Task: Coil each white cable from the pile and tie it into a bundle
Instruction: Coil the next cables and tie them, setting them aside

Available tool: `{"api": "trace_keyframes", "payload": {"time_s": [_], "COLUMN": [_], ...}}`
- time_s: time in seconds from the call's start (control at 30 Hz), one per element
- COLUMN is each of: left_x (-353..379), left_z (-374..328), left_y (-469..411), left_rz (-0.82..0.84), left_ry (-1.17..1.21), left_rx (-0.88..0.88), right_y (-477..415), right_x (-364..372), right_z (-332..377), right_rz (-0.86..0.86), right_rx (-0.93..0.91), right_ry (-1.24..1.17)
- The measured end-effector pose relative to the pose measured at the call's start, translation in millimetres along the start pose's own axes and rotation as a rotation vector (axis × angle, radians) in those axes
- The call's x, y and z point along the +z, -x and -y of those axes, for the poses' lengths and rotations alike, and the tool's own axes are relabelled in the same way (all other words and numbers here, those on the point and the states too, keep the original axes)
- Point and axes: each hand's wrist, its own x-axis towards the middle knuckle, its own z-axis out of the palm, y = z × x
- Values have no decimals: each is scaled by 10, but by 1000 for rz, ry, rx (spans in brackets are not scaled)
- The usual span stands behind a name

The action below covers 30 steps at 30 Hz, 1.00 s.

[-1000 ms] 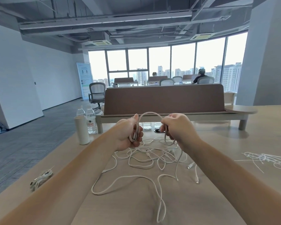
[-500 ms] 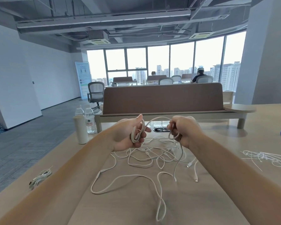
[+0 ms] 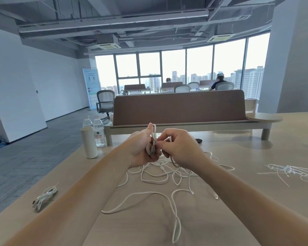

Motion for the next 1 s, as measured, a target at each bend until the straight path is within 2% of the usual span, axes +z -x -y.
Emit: {"api": "trace_keyframes", "payload": {"time_s": [0.07, 0.2, 0.4, 0.63, 0.77, 0.87, 1.0], "left_x": [1, -4, -5, 24, -19, -31, 4], "left_z": [3, 10, 30, 10, -11, -19, -64], "left_y": [12, 16, 9, 75, 92, 50, 46], "left_rz": [5, 54, 105, 60, 88, 36, -45], "left_ry": [2, -5, -53, -68, -67, 12, 222], "left_rx": [11, 21, 81, 126, 106, 98, 84], "right_y": [-2, -26, -13, 46, 40, 15, 31], "right_x": [29, 87, 114, 83, 15, 10, 53], "right_z": [-7, -50, -16, 61, 42, -8, -34], "right_rz": [32, -40, -30, 98, 94, 73, 147], "right_rx": [-18, -9, 10, -70, 5, 73, 134], "right_ry": [53, 212, 256, 127, 27, -38, -103]}}
